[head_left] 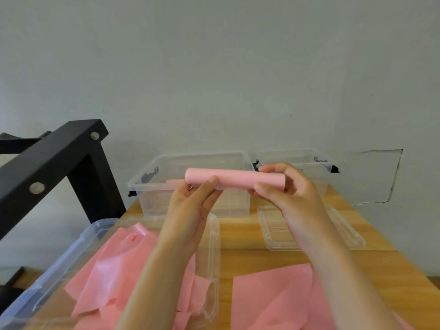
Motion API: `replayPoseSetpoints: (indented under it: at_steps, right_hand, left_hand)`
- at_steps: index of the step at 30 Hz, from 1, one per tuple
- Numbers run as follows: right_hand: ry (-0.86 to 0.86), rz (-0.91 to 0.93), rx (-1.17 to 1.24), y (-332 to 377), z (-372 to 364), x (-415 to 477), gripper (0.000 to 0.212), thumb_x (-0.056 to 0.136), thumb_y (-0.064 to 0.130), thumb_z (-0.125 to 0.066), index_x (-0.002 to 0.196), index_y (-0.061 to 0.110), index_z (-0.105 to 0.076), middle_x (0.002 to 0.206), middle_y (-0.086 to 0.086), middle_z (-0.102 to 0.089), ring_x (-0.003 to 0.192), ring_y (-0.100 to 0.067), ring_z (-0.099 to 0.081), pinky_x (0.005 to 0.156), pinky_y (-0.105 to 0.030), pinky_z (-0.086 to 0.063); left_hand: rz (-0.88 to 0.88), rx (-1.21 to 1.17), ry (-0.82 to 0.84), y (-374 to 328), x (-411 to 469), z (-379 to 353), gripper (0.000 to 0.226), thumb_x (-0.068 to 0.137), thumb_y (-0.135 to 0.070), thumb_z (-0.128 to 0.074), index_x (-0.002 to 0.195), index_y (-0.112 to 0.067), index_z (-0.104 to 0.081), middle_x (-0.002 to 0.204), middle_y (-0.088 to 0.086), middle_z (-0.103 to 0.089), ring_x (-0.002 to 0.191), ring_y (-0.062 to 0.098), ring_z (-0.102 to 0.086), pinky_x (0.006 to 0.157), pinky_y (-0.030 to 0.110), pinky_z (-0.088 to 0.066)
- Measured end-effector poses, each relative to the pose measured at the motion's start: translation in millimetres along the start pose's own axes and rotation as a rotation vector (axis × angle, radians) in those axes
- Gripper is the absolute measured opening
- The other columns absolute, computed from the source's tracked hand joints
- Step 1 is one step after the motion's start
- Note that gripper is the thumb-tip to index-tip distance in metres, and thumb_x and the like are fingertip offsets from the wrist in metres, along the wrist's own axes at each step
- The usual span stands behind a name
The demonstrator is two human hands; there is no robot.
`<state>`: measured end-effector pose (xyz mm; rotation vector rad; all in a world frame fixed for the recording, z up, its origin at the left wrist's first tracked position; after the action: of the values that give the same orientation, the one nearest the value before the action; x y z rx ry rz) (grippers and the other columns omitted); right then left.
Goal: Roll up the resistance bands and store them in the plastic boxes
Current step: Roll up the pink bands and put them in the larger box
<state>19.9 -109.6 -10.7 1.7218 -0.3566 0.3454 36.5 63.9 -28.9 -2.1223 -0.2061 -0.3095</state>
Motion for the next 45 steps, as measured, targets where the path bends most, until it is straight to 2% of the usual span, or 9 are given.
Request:
replayPoseSetpoints:
  at_steps: [6,14,19,26,31,34,39,42,45]
  right_hand:
    - [-0.167,-0.026,0.118,6,5,-1,0.031,0.082,-0.004,-0.068,0.107,0.014,-0.059,0.090,-0.009,-0.070,0.068,-0.015,-0.071,0.064,-0.017,-0.055]
    - [-0.350,-0.037,0.257,34,12,-16,0.030,0.083,0.005,-0.071,0.108,0.010,-0.056,0.078,-0.001,-0.072,0.068,-0.011,-0.072,0.066,-0.019,-0.058]
    - [-0.454,0.048,0.264,52,11,-44,0.031,0.084,0.005,-0.070,0.108,0.011,-0.052,0.067,0.006,-0.071,0.068,-0.005,-0.071,0.069,-0.020,-0.057]
    - [-0.464,0.093,0.158,69,7,-73,0.024,0.084,0.007,-0.071,0.102,0.009,-0.054,0.061,0.021,-0.068,0.073,-0.008,-0.071,0.076,-0.028,-0.056]
    - [-0.478,0.058,0.197,64,3,-71,0.024,0.082,0.005,-0.073,0.098,0.005,-0.055,0.065,0.007,-0.069,0.066,-0.006,-0.071,0.073,-0.027,-0.058]
    - [-0.462,0.034,0.233,50,-2,-57,0.023,0.082,0.003,-0.072,0.096,0.005,-0.055,0.075,-0.002,-0.070,0.065,-0.008,-0.071,0.072,-0.026,-0.058]
    - [-0.431,-0.084,0.280,-1,-14,-8,0.012,0.086,0.005,-0.068,0.087,0.006,-0.056,0.096,-0.016,-0.067,0.075,-0.022,-0.073,0.064,-0.019,-0.057]
    - [-0.390,-0.158,0.300,-36,-24,30,0.012,0.087,0.007,-0.067,0.085,0.009,-0.055,0.106,-0.012,-0.063,0.078,-0.026,-0.073,0.067,-0.020,-0.057]
    - [-0.366,-0.223,0.322,-62,-33,67,0.012,0.087,0.003,-0.067,0.086,0.006,-0.055,0.088,0.000,-0.063,0.078,-0.025,-0.072,0.071,-0.020,-0.058]
  left_hand:
    - [-0.040,0.030,-0.077,0,1,-12,0.016,0.090,-0.001,-0.058,0.105,0.001,-0.059,0.085,0.002,-0.072,0.093,0.014,-0.069,0.085,0.025,-0.056]
    - [-0.145,0.157,-0.146,-32,-25,-39,0.039,0.094,-0.011,-0.057,0.131,-0.011,-0.044,0.118,0.008,-0.060,0.090,0.006,-0.070,0.081,0.021,-0.055]
    - [-0.154,0.296,-0.198,-42,-54,-60,0.037,0.101,-0.024,-0.045,0.136,-0.017,-0.040,0.111,-0.009,-0.057,0.080,0.001,-0.070,0.080,0.018,-0.051]
    - [-0.156,0.325,-0.201,-60,-83,-71,0.043,0.102,-0.026,-0.039,0.144,-0.015,-0.034,0.122,-0.001,-0.053,0.087,0.012,-0.071,0.073,0.015,-0.055]
    - [-0.194,0.360,-0.194,-66,-82,-69,0.049,0.101,-0.023,-0.045,0.147,-0.014,-0.029,0.107,-0.014,-0.053,0.094,0.019,-0.069,0.069,0.014,-0.055]
    - [-0.158,0.355,-0.194,-60,-64,-53,0.046,0.102,-0.023,-0.042,0.145,-0.011,-0.033,0.126,0.006,-0.055,0.090,0.019,-0.071,0.068,0.015,-0.055]
    - [-0.097,0.365,-0.224,-42,-13,-9,0.042,0.104,-0.025,-0.035,0.142,-0.008,-0.038,0.132,0.014,-0.049,0.093,0.022,-0.069,0.067,0.016,-0.055]
    - [-0.036,0.361,-0.227,-30,29,19,0.043,0.104,-0.026,-0.036,0.141,-0.007,-0.040,0.132,0.015,-0.050,0.084,0.015,-0.072,0.076,0.021,-0.057]
    - [-0.003,0.332,-0.209,-23,72,41,0.044,0.099,-0.018,-0.049,0.141,-0.010,-0.040,0.123,0.012,-0.055,0.083,0.012,-0.072,0.081,0.023,-0.057]
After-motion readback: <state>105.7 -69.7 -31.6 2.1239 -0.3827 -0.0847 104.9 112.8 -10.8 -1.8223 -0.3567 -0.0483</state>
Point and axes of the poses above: each hand's wrist, its own x-axis towards the middle knuckle, its own z-axis out of the back of the hand, y = z × x, the point moved 6 cm from there along x, towards the middle knuckle
